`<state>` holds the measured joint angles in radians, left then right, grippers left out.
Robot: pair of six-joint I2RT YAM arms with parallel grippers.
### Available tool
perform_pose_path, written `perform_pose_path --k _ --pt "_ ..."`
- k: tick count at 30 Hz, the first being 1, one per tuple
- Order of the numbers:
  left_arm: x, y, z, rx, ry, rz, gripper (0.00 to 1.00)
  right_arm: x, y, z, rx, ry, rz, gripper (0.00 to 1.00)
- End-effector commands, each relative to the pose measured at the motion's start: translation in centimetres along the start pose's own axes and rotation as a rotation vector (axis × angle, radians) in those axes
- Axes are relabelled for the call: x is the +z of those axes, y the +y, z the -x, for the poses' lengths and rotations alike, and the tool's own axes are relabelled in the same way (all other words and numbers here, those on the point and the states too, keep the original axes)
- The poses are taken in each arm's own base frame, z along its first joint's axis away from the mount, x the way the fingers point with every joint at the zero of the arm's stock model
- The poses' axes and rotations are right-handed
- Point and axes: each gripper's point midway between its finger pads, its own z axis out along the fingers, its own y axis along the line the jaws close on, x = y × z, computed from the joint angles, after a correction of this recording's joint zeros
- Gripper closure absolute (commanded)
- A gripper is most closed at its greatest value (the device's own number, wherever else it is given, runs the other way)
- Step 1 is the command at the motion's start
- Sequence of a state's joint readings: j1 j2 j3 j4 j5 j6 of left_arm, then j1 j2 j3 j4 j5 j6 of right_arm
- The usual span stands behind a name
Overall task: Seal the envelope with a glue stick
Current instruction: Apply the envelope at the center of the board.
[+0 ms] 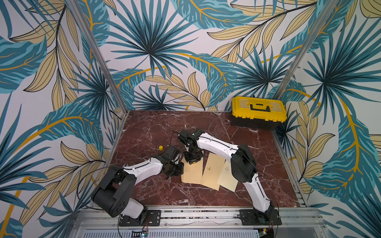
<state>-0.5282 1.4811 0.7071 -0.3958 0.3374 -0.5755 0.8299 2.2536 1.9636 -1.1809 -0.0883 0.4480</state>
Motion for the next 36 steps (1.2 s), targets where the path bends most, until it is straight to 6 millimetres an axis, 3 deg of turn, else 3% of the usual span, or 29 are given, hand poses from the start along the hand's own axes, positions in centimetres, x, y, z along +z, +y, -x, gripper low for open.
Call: perform_pose_path --k 1,8,11,15,24,29,36 --pt "-0.2 0.2 -0.2 0.009 0.000 0.014 1.00 0.4 -0.1 -3.2 -0.022 0.129 0.013 1.00" --pt "-0.2 0.3 -0.3 0.009 0.002 0.017 1.00 0.3 0.4 -2.9 -0.017 0.147 0.021 1.00" --pt "-0.2 0.2 -0.3 0.011 0.004 0.012 1.00 1.0 -0.4 -2.3 -0.003 0.132 -0.031 1.00" --pt "-0.2 0.2 -0.4 0.016 0.010 0.012 1.00 1.6 -1.9 -0.7 0.022 0.061 -0.133 1.00" --pt "-0.4 0.0 -0.3 0.022 0.006 0.003 1.00 2.2 -1.8 2.4 0.053 -0.056 -0.154 1.00" --pt "-0.5 0.0 -0.3 0.020 0.002 0.007 1.00 1.4 -1.7 1.8 0.031 -0.036 -0.141 1.00" --pt "-0.4 0.1 -0.2 0.014 -0.001 0.012 1.00 -0.6 0.1 -2.3 -0.003 0.084 -0.002 1.00"
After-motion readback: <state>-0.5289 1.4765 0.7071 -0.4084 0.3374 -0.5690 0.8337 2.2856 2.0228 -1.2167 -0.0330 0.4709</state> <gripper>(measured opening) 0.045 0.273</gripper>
